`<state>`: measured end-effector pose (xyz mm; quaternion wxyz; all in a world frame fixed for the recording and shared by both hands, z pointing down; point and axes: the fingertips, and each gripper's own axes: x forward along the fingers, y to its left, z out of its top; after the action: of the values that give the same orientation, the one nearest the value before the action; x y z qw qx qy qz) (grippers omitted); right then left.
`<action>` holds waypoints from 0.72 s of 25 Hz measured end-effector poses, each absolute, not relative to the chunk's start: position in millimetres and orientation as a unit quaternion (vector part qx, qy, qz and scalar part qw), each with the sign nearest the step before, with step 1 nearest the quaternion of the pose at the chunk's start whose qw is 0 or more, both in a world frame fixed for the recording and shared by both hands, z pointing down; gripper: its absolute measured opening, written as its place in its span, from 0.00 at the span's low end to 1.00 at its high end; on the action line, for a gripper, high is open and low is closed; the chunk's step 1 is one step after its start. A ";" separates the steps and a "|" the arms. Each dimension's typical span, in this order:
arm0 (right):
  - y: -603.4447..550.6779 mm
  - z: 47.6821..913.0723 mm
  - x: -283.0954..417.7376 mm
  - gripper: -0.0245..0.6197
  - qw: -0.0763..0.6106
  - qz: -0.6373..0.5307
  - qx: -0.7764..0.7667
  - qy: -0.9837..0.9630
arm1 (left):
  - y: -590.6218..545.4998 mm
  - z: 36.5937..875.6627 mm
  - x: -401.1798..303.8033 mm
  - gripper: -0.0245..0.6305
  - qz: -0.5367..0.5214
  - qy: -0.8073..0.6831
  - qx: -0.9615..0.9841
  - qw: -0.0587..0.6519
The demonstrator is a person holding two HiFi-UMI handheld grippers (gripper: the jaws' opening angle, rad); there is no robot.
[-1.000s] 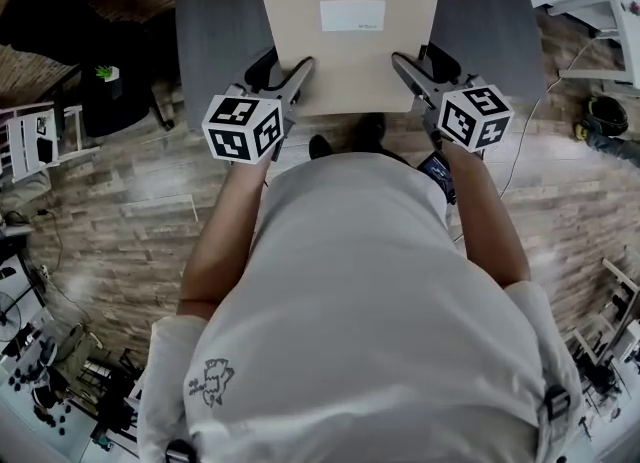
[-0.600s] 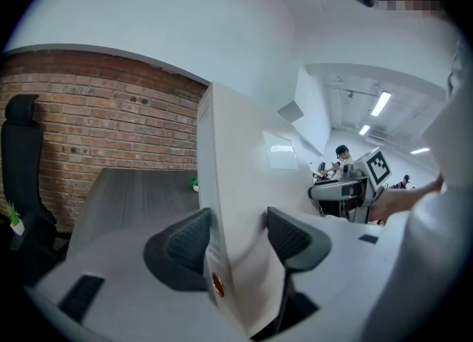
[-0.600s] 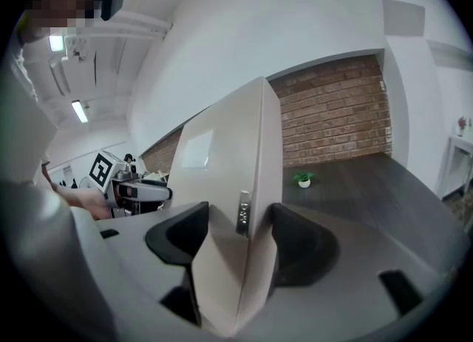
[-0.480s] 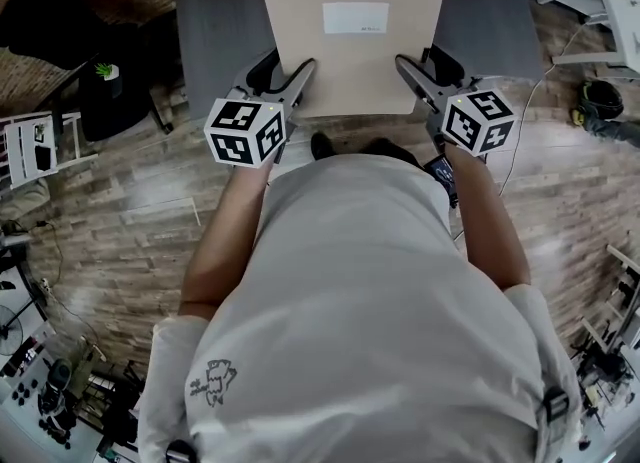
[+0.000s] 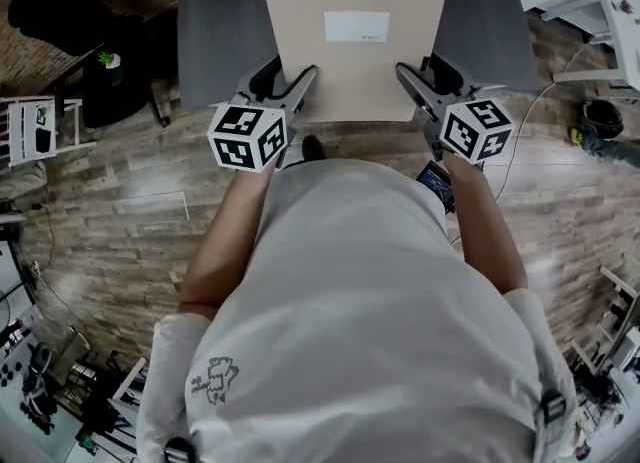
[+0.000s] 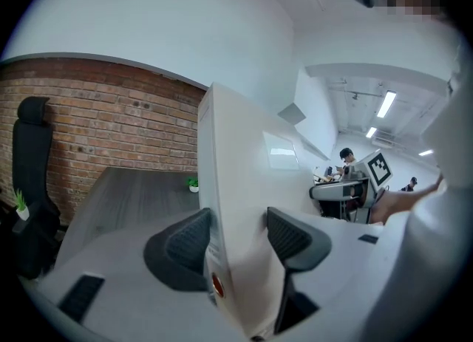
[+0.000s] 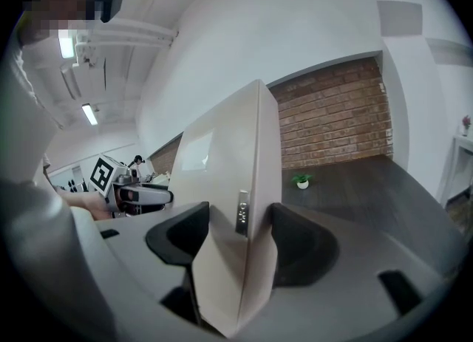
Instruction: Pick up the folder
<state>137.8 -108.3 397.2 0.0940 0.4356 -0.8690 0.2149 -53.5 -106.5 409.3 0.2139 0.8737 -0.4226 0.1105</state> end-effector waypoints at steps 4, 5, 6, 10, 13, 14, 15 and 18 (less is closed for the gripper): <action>-92.7 398.7 165.1 0.45 0.094 0.212 0.433 -0.871 | -87.9 411.4 -26.5 0.43 0.106 -0.428 0.870 0.218; -88.5 399.3 172.2 0.45 0.093 0.213 0.432 -0.871 | -82.9 411.2 -19.6 0.43 0.106 -0.430 0.870 0.217; -84.1 399.4 179.0 0.45 0.093 0.213 0.432 -0.871 | -78.0 410.6 -12.8 0.43 0.106 -0.431 0.870 0.215; -63.2 397.1 202.7 0.45 0.089 0.212 0.430 -0.873 | -57.0 407.5 10.8 0.43 0.106 -0.434 0.869 0.212; -45.4 400.1 217.4 0.45 0.089 0.214 0.427 -0.874 | -39.2 409.3 25.6 0.43 0.110 -0.436 0.868 0.209; -40.1 400.9 221.5 0.45 0.088 0.215 0.427 -0.874 | -33.9 409.5 29.7 0.43 0.111 -0.436 0.868 0.208; -35.3 400.8 225.4 0.45 0.087 0.215 0.427 -0.874 | -29.4 409.1 33.6 0.43 0.111 -0.437 0.868 0.207; -21.5 398.8 236.4 0.45 0.080 0.213 0.430 -0.874 | -16.0 406.2 44.3 0.43 0.108 -0.437 0.869 0.207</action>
<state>236.4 -21.5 398.8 0.0802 0.4300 -0.8738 0.2126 44.3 -16.0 406.2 0.2066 0.8687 -0.4369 0.1083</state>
